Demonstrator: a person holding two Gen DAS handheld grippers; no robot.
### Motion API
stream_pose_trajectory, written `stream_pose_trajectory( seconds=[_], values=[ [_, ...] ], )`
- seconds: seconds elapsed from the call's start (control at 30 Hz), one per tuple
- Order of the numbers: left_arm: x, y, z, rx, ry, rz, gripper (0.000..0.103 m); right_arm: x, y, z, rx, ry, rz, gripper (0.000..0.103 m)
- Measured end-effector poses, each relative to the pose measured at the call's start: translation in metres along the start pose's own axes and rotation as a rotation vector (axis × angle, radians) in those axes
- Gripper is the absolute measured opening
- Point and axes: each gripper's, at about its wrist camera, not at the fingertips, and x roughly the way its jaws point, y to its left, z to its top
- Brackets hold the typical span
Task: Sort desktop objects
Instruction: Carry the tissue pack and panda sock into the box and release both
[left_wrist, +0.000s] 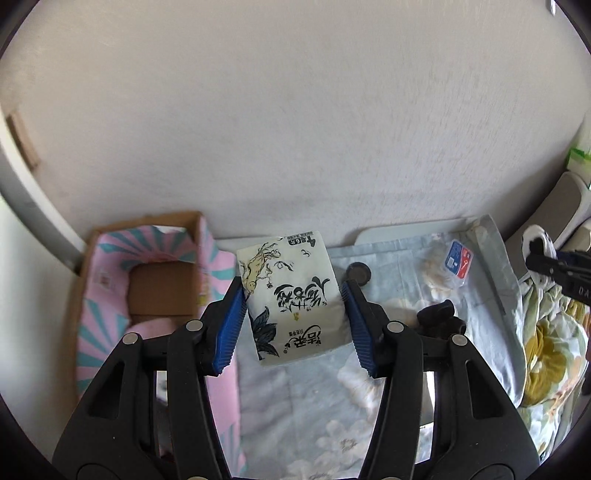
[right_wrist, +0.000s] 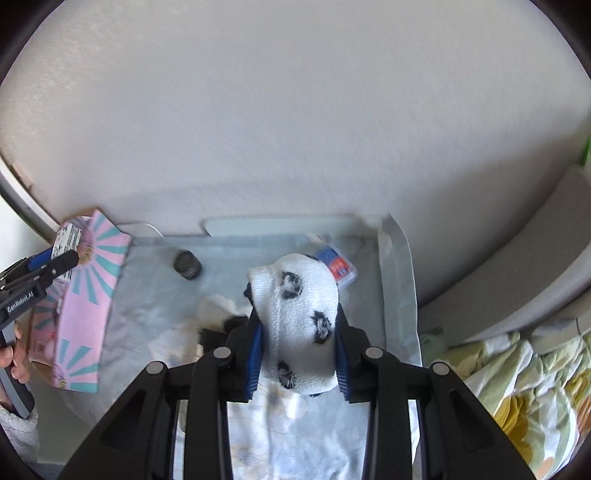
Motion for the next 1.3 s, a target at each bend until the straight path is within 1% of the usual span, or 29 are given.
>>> stream_pose_trajectory(
  seconds=[0.07, 0.17, 0.33, 0.57, 0.6, 0.67, 0.73, 0.83, 0.97, 1.2, 1.3],
  values=[
    [-0.016, 0.009, 0.000, -0.007, -0.016, 0.004, 0.049, -0.007, 0.011, 0.007, -0.021, -0.016, 0.008, 0.030],
    [-0.029, 0.020, -0.005, -0.020, -0.030, 0.020, 0.049, -0.017, 0.033, 0.019, -0.066, -0.047, 0.032, 0.030],
    [-0.054, 0.052, -0.017, -0.066, -0.049, 0.057, 0.049, -0.023, 0.079, 0.039, -0.157, -0.079, 0.088, 0.030],
    [-0.086, 0.107, -0.042, -0.187, -0.062, 0.137, 0.049, -0.019, 0.162, 0.060, -0.323, -0.090, 0.192, 0.030],
    [-0.089, 0.114, -0.046, -0.203, -0.061, 0.145, 0.049, -0.017, 0.179, 0.063, -0.353, -0.087, 0.214, 0.030],
    [-0.096, 0.129, -0.056, -0.241, -0.061, 0.157, 0.049, -0.014, 0.199, 0.065, -0.391, -0.084, 0.239, 0.030],
    [-0.100, 0.140, -0.064, -0.267, -0.056, 0.169, 0.049, -0.008, 0.229, 0.066, -0.444, -0.072, 0.273, 0.030],
    [-0.104, 0.152, -0.078, -0.298, -0.043, 0.184, 0.049, 0.000, 0.262, 0.064, -0.498, -0.050, 0.318, 0.030],
    [-0.102, 0.164, -0.097, -0.331, -0.016, 0.190, 0.049, 0.017, 0.306, 0.054, -0.574, -0.006, 0.365, 0.030],
    [-0.087, 0.170, -0.120, -0.377, 0.033, 0.159, 0.049, 0.048, 0.364, 0.024, -0.691, 0.095, 0.414, 0.030],
    [-0.082, 0.170, -0.124, -0.381, 0.047, 0.152, 0.049, 0.058, 0.377, 0.017, -0.716, 0.132, 0.419, 0.030]
  ],
)
